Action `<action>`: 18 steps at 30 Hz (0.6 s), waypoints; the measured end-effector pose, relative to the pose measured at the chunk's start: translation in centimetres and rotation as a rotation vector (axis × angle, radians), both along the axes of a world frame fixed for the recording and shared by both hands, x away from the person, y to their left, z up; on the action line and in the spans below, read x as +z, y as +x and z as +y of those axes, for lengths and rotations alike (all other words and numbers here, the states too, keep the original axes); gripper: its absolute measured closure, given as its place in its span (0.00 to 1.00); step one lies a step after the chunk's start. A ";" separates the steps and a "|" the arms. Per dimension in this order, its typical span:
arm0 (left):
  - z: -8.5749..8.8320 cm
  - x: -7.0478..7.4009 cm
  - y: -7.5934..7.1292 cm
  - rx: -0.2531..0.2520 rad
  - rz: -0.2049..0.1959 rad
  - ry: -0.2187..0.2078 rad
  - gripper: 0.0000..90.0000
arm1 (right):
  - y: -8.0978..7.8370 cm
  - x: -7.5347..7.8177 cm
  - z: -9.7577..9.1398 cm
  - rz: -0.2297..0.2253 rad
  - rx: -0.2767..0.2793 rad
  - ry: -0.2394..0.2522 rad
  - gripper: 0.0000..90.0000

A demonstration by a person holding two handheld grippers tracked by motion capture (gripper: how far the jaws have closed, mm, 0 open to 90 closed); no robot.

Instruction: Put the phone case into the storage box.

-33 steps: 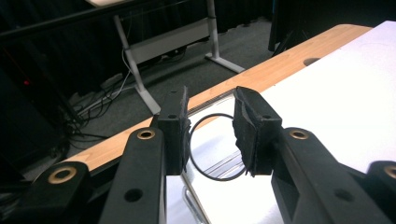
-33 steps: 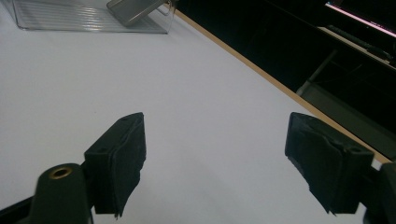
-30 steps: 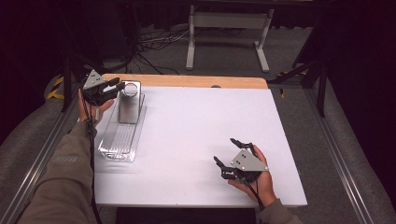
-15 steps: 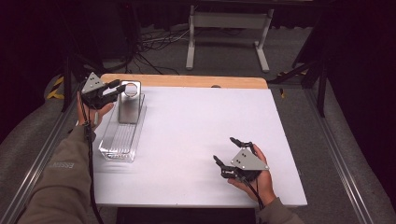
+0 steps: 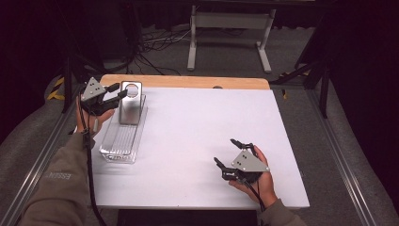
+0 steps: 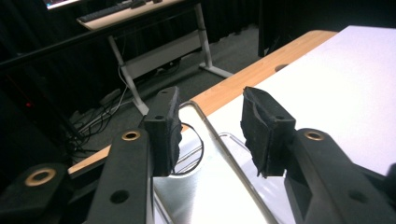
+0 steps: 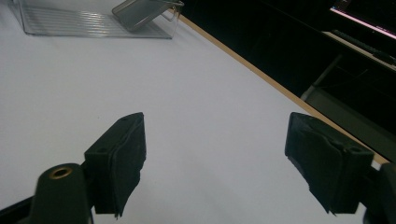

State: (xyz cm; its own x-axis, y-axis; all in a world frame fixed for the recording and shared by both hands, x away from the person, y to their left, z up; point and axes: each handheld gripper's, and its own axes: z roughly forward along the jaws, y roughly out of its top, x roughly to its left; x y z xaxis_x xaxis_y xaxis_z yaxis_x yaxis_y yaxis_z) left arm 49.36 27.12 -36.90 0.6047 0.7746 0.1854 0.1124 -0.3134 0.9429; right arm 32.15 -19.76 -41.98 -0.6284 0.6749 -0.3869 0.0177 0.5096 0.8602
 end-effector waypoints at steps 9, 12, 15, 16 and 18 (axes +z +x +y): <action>-0.1 -0.3 -1.2 0.020 -0.015 -0.015 0.52 | 0.0 0.1 0.1 0.000 0.006 0.000 0.24; -0.1 -0.4 -1.6 0.021 -0.020 -0.014 0.48 | 0.0 0.1 0.1 -0.001 0.006 -0.001 0.24; 0.0 -0.6 -1.8 0.028 -0.019 -0.031 0.44 | 0.0 0.0 0.1 -0.001 0.005 -0.005 0.24; 0.1 -0.6 -2.0 0.027 -0.020 -0.036 0.43 | 0.0 0.0 0.1 -0.001 0.005 -0.003 0.24; 0.1 -0.7 -2.2 0.022 -0.018 -0.037 0.41 | 0.0 0.1 0.0 0.000 0.003 -0.002 0.24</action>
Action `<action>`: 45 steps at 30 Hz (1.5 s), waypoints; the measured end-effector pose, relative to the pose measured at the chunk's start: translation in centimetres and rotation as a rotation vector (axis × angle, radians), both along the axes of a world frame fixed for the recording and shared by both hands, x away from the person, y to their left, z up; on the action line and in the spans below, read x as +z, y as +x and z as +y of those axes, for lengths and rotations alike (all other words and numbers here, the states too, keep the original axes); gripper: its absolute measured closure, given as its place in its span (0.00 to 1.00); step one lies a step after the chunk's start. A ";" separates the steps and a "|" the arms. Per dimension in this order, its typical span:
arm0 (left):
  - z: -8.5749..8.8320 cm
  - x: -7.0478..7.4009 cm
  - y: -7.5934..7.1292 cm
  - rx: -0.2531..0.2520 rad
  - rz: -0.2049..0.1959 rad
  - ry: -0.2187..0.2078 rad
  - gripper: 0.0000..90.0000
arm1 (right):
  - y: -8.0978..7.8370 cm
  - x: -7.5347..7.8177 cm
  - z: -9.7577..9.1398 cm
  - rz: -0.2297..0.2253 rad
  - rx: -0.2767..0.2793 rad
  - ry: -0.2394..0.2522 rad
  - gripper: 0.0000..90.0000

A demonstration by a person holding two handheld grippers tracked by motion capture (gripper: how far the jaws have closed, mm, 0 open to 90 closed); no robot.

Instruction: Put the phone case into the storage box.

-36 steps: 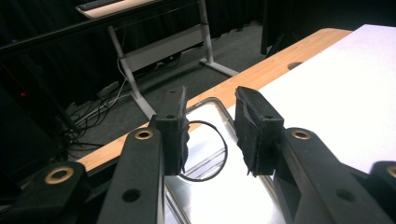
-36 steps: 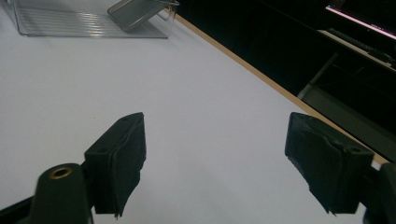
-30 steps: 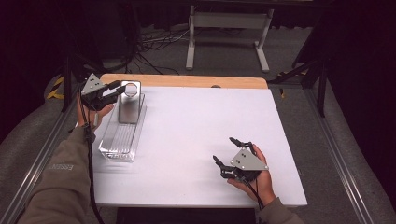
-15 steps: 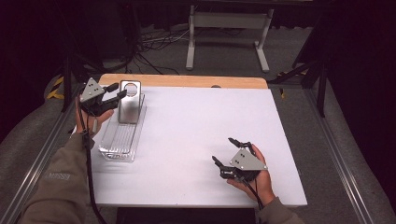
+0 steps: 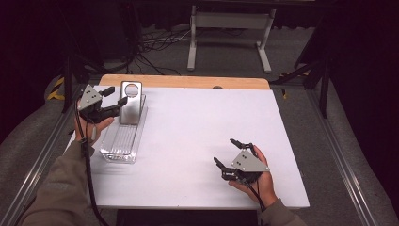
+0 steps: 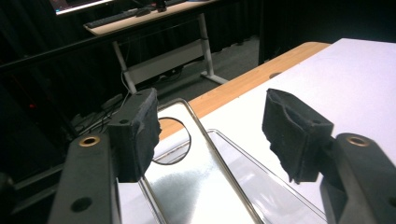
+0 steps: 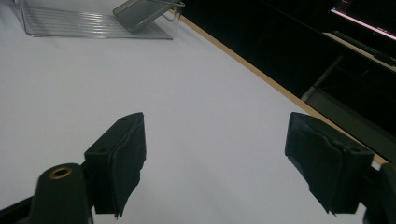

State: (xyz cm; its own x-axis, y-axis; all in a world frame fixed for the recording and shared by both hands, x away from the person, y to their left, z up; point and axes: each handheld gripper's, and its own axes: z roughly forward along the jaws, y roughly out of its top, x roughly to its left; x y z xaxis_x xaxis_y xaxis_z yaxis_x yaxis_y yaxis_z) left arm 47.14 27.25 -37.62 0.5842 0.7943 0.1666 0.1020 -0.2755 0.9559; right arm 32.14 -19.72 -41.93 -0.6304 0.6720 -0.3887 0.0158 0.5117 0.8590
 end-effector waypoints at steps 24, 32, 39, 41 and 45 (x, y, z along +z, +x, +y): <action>0.1 -0.4 -1.5 -0.005 0.000 -0.065 0.07 | -0.3 0.0 0.0 -0.008 -0.004 -0.003 0.24; -0.3 -0.2 -2.2 -0.040 -0.013 -0.068 0.05 | -0.4 0.1 -0.1 -0.006 -0.002 0.001 0.24; -1.0 0.0 -3.1 -0.061 -0.027 -0.056 0.05 | -0.5 0.1 -0.2 -0.004 -0.002 0.008 0.24; -1.1 0.1 -3.4 -0.072 -0.034 -0.056 0.05 | -0.5 0.1 -0.2 -0.004 -0.002 0.008 0.23; -1.2 0.3 -4.0 -0.076 -0.042 -0.053 0.05 | -0.6 0.2 -0.2 -0.006 -0.002 0.014 0.23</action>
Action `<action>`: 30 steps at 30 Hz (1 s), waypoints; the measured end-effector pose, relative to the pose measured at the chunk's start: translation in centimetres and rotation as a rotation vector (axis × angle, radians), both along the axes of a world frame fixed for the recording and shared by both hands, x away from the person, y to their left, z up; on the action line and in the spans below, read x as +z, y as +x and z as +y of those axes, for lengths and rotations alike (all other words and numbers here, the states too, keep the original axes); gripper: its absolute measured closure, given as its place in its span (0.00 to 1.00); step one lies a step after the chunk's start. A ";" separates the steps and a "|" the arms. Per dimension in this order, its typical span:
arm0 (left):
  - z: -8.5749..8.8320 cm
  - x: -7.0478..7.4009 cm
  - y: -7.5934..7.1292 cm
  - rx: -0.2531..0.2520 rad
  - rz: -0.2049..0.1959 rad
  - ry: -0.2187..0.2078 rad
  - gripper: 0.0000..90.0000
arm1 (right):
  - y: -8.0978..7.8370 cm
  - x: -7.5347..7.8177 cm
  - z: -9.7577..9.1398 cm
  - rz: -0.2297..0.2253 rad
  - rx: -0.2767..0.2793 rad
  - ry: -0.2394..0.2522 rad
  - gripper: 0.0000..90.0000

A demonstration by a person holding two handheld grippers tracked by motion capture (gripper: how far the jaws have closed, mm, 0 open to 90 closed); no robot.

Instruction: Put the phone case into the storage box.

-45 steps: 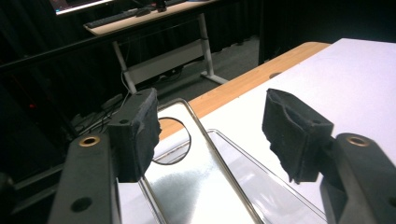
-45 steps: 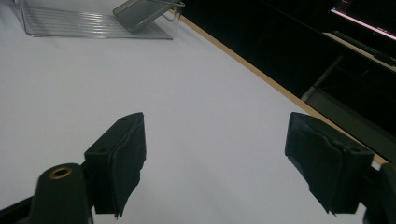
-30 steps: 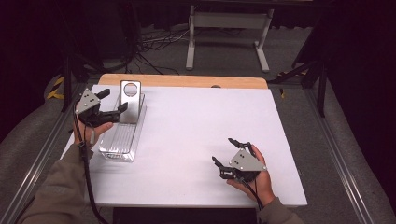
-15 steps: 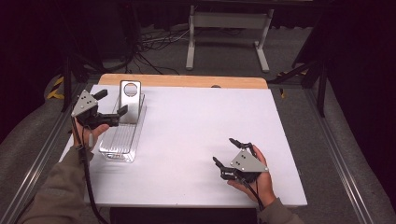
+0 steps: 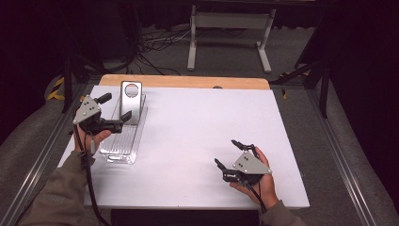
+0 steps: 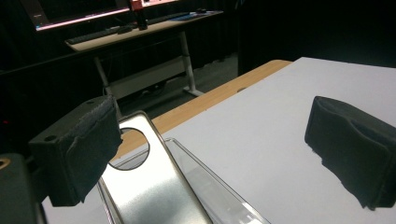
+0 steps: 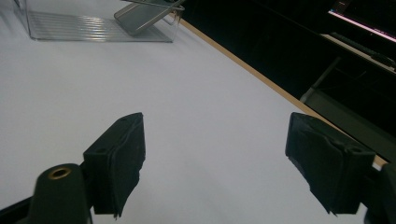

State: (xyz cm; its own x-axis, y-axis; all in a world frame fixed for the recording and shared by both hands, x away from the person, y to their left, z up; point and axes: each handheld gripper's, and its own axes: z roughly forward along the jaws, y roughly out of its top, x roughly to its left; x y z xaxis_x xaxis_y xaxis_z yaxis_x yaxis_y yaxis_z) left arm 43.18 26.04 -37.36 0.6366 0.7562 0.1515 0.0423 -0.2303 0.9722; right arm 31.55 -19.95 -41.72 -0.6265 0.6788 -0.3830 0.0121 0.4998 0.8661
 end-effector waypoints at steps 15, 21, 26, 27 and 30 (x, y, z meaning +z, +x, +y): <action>-0.7 0.1 -1.0 -0.028 -0.003 0.005 0.04 | -0.3 0.3 0.0 -0.006 0.007 0.009 0.23; -1.1 0.2 -1.5 -0.050 -0.010 0.002 0.04 | -0.5 0.5 0.0 -0.016 0.011 0.019 0.23; -1.2 0.3 -2.0 -0.065 -0.013 -0.002 0.04 | -0.5 0.5 0.1 -0.015 0.013 0.017 0.23; -1.2 0.3 -2.0 -0.067 -0.015 -0.001 0.04 | -0.5 0.5 0.1 -0.013 0.015 0.016 0.23; -1.3 0.3 -2.2 -0.072 -0.015 -0.007 0.04 | -0.6 0.5 0.1 -0.013 0.016 0.015 0.23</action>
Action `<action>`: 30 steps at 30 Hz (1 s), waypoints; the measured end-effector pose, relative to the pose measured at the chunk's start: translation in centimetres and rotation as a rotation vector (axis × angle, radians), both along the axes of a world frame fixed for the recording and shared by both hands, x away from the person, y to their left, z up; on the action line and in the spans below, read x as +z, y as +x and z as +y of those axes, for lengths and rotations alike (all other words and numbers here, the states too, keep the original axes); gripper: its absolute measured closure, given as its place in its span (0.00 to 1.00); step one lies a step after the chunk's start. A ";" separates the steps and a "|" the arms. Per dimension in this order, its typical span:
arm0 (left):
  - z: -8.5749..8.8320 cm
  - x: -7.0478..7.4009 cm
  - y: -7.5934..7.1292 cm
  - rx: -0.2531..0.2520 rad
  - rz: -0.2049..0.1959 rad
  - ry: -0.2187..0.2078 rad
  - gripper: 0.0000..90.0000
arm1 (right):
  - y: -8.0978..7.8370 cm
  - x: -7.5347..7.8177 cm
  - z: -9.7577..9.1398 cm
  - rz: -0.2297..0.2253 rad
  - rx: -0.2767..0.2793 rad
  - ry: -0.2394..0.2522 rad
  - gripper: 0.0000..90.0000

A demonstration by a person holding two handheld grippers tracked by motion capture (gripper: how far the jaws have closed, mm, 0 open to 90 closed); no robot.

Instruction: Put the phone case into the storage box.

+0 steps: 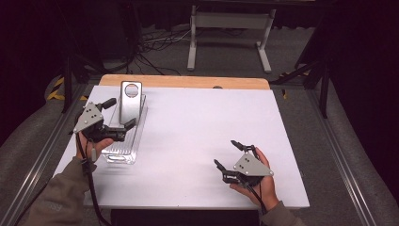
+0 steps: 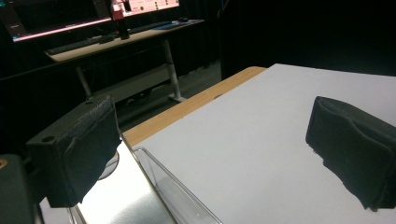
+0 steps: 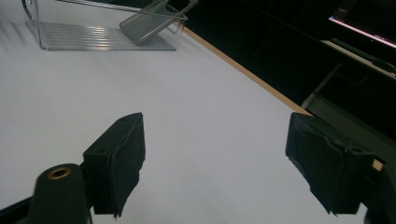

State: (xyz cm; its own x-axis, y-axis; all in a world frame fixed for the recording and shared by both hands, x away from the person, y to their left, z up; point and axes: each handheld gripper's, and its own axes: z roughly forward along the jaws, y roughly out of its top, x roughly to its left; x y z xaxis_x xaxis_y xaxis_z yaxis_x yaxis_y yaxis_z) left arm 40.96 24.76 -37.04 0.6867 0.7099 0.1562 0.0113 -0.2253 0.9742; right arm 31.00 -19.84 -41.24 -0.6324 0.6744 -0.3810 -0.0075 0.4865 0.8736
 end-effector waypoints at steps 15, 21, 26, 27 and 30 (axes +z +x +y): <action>-0.1 0.2 -1.3 -0.010 -0.019 -0.024 0.04 | -0.1 0.1 0.1 0.001 0.006 0.004 0.23; -0.3 0.3 -1.8 -0.021 -0.021 -0.026 0.04 | -0.1 0.2 0.0 0.003 0.003 0.008 0.23; -0.3 0.5 -2.4 -0.028 -0.033 -0.018 0.04 | -0.1 0.3 -0.1 0.008 0.004 0.013 0.23; -0.3 0.6 -2.5 -0.030 -0.039 -0.018 0.04 | -0.1 0.3 -0.1 0.006 0.001 0.016 0.23; -0.3 0.6 -2.9 -0.033 -0.042 -0.018 0.04 | -0.1 0.4 -0.3 0.002 -0.017 0.030 0.23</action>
State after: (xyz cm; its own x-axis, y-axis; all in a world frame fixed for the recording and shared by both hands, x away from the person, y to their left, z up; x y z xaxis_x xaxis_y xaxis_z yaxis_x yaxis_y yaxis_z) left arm 38.09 24.45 -36.39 0.7029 0.6900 0.1728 -0.0365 -0.2077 0.9775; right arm 30.89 -20.13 -40.83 -0.6215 0.6960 -0.3595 0.0021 0.4604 0.8877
